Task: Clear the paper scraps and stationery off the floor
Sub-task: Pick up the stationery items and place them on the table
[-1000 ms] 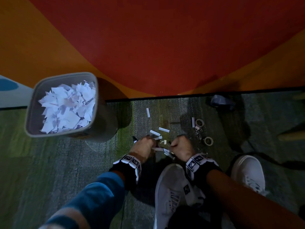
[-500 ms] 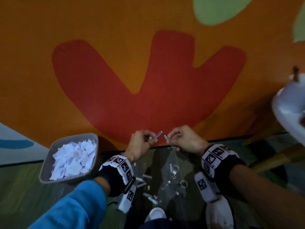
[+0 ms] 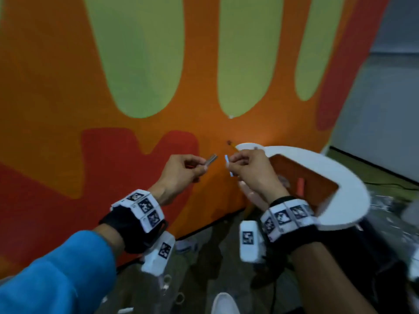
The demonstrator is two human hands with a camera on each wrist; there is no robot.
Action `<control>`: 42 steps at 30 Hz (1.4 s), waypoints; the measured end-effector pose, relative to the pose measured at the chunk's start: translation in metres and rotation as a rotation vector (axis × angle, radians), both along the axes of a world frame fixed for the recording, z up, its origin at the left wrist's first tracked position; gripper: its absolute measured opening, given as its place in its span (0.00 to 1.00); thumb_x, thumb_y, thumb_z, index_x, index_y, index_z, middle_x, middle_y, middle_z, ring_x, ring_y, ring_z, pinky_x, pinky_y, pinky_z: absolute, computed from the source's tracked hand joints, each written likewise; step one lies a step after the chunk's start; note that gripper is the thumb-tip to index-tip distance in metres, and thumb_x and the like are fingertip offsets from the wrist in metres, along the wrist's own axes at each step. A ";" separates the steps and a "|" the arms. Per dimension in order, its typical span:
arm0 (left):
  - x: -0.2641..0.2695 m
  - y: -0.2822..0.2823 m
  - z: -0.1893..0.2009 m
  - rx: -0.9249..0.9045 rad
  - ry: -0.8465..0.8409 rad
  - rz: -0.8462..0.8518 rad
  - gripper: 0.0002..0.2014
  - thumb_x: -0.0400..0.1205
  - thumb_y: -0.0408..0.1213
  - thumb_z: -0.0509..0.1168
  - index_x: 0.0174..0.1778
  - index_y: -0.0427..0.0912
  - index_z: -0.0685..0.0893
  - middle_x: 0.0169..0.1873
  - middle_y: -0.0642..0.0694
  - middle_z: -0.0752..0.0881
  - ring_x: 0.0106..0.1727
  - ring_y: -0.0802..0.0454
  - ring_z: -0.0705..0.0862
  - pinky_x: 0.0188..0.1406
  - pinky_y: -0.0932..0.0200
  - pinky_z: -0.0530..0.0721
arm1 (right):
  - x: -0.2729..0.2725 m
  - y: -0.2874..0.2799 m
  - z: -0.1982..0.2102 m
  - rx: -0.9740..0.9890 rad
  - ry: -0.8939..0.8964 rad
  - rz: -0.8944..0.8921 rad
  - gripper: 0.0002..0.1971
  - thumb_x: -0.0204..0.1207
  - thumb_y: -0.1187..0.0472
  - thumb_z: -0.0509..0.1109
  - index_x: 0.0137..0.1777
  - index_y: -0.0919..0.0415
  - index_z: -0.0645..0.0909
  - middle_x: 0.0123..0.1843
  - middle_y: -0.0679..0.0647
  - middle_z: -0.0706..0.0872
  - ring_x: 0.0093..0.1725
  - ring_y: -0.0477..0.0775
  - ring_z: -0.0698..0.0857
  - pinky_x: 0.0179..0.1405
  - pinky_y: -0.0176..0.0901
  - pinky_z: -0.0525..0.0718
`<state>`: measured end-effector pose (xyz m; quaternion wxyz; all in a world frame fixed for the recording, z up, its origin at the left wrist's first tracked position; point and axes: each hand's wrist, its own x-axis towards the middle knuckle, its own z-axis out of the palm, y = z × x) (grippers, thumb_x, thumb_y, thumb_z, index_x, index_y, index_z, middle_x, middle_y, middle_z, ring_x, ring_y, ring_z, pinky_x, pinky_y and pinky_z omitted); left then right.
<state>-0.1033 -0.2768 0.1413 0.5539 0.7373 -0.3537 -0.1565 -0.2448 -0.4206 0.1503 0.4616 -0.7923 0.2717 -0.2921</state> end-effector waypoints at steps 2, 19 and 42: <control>-0.021 -0.038 0.008 -0.003 -0.024 -0.040 0.05 0.79 0.34 0.76 0.50 0.40 0.91 0.45 0.43 0.90 0.44 0.49 0.88 0.38 0.56 0.90 | -0.022 -0.033 0.003 -0.033 -0.027 -0.163 0.06 0.69 0.61 0.81 0.42 0.60 0.87 0.36 0.57 0.89 0.38 0.54 0.89 0.40 0.48 0.86; -0.071 -0.166 -0.008 0.203 -0.450 -0.250 0.12 0.79 0.35 0.73 0.59 0.42 0.91 0.54 0.48 0.89 0.55 0.53 0.85 0.56 0.61 0.80 | -0.076 -0.118 -0.021 -0.119 0.227 -0.395 0.08 0.71 0.58 0.79 0.48 0.58 0.88 0.47 0.56 0.88 0.47 0.54 0.87 0.45 0.44 0.83; 0.098 0.154 -0.103 0.545 -0.372 0.032 0.06 0.81 0.42 0.72 0.49 0.46 0.92 0.45 0.53 0.91 0.50 0.53 0.85 0.57 0.56 0.81 | 0.128 0.109 -0.096 -0.243 0.632 0.590 0.09 0.72 0.58 0.81 0.49 0.57 0.88 0.40 0.52 0.89 0.40 0.50 0.87 0.35 0.40 0.83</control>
